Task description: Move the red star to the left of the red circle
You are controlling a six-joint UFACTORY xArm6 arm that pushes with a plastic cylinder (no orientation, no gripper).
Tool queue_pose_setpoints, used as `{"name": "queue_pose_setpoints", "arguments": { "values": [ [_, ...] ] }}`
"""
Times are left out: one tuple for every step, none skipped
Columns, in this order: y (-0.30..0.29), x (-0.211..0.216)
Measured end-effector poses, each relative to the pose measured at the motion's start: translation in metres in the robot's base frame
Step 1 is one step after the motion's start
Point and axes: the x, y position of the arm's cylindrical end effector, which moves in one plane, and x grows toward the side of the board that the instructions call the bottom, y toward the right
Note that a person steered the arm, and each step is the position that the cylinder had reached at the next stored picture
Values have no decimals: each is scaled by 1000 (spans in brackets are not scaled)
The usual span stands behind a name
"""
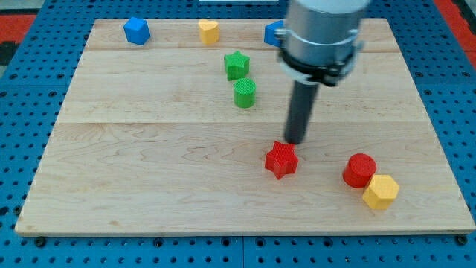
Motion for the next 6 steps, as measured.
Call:
{"name": "queue_pose_setpoints", "arguments": {
  "values": [
    [-76, -7],
    [-76, 25],
    [-10, 31],
    [8, 32],
    [-41, 11],
    [-19, 18]
  ]
}}
